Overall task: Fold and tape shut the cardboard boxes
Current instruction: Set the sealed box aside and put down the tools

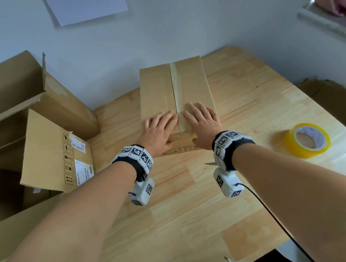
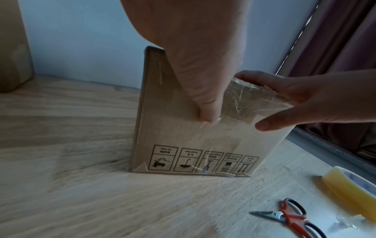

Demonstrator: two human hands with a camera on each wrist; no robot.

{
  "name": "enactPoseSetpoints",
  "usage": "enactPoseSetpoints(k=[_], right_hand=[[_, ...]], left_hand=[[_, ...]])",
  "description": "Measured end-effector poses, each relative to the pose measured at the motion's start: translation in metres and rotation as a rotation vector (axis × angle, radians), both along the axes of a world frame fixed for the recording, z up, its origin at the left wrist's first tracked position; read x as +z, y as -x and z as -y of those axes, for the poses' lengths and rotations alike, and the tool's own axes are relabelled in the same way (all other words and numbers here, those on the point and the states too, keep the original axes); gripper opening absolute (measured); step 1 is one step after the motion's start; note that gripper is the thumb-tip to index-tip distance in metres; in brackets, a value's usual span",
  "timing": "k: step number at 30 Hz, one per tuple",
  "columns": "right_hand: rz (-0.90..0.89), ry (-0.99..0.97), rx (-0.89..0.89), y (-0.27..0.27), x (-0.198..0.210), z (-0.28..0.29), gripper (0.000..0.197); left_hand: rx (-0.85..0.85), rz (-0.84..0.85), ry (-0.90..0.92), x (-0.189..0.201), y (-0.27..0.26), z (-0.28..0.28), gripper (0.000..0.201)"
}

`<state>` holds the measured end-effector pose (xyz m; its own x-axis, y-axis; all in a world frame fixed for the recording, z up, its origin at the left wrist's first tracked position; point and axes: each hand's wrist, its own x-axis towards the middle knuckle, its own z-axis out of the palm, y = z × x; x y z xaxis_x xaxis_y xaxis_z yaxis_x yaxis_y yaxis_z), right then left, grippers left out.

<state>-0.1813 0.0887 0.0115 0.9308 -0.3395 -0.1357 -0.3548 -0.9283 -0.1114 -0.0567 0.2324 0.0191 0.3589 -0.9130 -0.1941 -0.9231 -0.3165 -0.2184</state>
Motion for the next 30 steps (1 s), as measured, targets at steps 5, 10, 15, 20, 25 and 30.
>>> enactPoseSetpoints(k=[5,10,15,20,25,30], right_hand=[[0.003,-0.004,0.001,0.0,0.001,0.0,0.092],[-0.018,-0.023,-0.002,0.001,0.0,0.0,0.092],[-0.011,-0.015,0.0,0.0,0.001,0.0,0.092],[-0.007,-0.029,0.004,0.001,0.003,0.0,0.091],[-0.008,-0.11,0.006,0.004,0.015,0.0,0.091],[0.349,-0.575,-0.203,0.025,0.025,0.026,0.052]], left_hand=[[0.016,-0.02,-0.043,0.003,0.003,0.0,0.102],[0.085,0.036,0.042,-0.003,0.017,0.009,0.087],[0.033,0.032,-0.001,0.003,0.014,0.009,0.083],[0.024,-0.005,-0.005,0.006,0.014,0.011,0.08],[0.052,-0.158,0.024,0.015,0.007,0.007,0.086],[0.24,-0.45,0.302,0.026,0.005,0.0,0.079]])
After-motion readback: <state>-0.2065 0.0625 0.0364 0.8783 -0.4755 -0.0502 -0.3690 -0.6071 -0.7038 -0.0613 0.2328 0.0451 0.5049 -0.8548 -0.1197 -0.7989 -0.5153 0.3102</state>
